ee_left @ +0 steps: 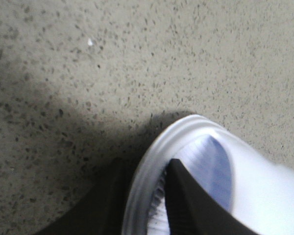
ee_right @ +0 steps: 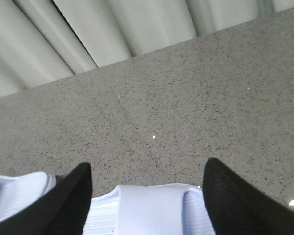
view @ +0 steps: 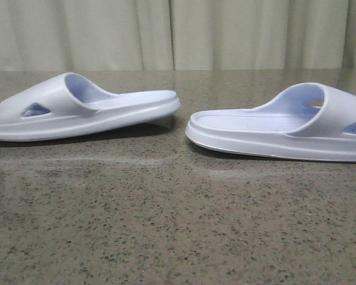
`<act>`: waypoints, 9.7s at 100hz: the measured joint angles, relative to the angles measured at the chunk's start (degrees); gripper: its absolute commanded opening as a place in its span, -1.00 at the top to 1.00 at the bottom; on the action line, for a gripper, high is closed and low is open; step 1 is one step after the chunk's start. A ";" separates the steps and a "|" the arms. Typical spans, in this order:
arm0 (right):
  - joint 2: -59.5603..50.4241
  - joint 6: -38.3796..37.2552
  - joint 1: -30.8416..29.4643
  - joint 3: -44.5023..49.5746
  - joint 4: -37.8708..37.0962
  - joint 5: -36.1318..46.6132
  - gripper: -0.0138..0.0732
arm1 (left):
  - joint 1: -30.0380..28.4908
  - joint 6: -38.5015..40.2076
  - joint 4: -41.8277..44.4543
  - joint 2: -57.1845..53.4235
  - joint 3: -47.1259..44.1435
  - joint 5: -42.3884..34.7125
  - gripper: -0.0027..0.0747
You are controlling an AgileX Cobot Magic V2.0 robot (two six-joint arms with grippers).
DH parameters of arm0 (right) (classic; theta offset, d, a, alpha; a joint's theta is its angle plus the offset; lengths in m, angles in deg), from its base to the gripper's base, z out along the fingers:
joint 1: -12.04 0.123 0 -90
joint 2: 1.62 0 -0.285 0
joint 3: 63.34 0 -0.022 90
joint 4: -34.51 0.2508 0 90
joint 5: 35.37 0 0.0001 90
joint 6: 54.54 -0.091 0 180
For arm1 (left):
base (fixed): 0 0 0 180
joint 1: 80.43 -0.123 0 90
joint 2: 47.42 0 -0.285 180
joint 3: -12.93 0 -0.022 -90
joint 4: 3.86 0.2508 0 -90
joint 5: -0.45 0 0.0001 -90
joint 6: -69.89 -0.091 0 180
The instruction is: Insert blue slippers together front up
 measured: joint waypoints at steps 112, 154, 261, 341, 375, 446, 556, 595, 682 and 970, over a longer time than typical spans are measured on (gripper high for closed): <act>0.00 0.00 0.00 0.00 0.00 0.03 -0.28 | 0.00 -11.71 -0.35 -9.73 0.00 1.81 0.89; 0.00 0.00 0.00 0.00 0.00 0.03 -0.27 | 0.00 -12.21 -0.69 -18.24 0.00 5.39 0.89; 0.04 -28.43 0.00 19.92 -0.10 13.61 -0.27 | 0.00 -12.28 -1.39 -23.19 0.00 7.09 0.89; 8.71 -29.12 -2.01 23.16 2.45 19.50 -0.27 | 0.00 -12.28 -1.39 -23.19 0.00 7.13 0.89; 11.37 -29.12 -2.01 23.16 3.16 20.25 -0.27 | 0.00 -12.28 -1.39 -23.19 0.00 7.13 0.89; 14.14 -29.12 -2.01 23.16 4.93 20.74 -0.26 | 0.00 -12.28 -1.39 -23.19 0.00 7.13 0.89; 14.14 -29.12 -0.09 23.16 5.99 22.68 -0.26 | 0.00 -12.28 -1.39 -23.19 0.00 7.13 0.89; 17.46 -29.12 -0.09 22.82 7.55 25.31 -0.26 | 0.00 -12.28 -1.43 -23.19 0.00 7.13 0.89; 18.61 -29.12 3.24 22.82 8.36 27.18 -0.26 | 0.00 -12.28 -1.79 -23.19 0.00 7.13 0.89; 8.74 -29.02 1.42 9.04 -13.18 17.59 0.86 | 0.00 -18.11 -14.34 -23.19 -0.10 10.02 0.89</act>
